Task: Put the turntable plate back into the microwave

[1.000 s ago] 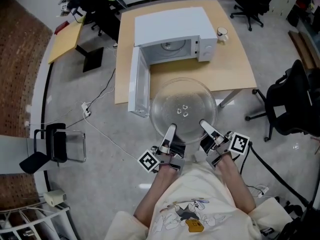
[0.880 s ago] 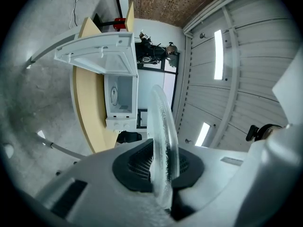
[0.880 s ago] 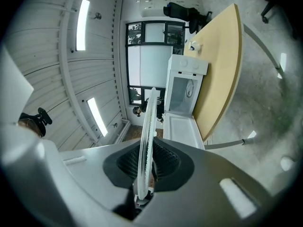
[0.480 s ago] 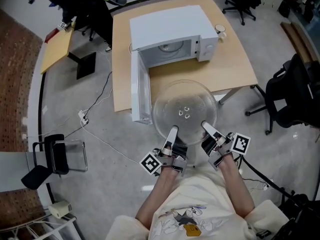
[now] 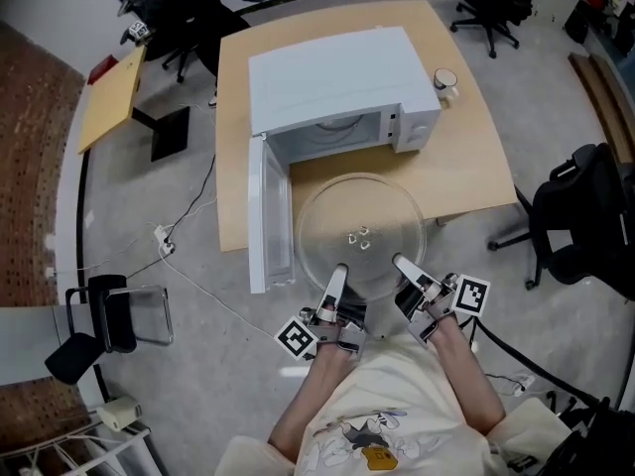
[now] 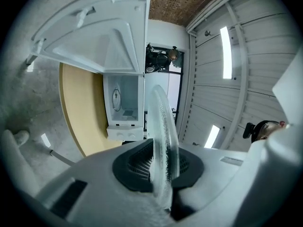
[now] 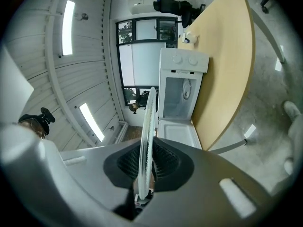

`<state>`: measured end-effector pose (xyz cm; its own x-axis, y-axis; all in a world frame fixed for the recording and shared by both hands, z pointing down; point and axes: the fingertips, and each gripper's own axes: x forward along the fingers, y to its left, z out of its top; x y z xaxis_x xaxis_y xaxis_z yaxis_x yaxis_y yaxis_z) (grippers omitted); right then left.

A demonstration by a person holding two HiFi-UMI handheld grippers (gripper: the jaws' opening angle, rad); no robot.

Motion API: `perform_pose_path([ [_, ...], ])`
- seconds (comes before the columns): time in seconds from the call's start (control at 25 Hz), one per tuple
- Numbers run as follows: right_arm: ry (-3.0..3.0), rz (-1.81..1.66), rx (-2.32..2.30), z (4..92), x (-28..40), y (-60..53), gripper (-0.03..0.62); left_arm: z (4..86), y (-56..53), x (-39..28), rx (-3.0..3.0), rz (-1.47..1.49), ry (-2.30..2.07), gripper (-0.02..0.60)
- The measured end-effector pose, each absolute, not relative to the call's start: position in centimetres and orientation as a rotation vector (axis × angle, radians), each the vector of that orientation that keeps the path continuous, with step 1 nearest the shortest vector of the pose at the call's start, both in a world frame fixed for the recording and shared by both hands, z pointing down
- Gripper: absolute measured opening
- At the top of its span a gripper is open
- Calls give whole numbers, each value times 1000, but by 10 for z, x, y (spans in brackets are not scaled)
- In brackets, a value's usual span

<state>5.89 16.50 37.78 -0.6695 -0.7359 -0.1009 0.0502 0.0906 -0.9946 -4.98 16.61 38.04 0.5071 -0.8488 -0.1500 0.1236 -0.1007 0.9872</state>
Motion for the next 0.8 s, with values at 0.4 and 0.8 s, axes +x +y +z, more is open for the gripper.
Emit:
perform_pose_path([
  [0.4,1854,-1758,-584,400,88,68,38,407,85,-20,1368,-1036,-780,31],
  [0.8,1839,-1833,-554,433,91,23,38,437,46,-18,1343,-1048,-839,31],
])
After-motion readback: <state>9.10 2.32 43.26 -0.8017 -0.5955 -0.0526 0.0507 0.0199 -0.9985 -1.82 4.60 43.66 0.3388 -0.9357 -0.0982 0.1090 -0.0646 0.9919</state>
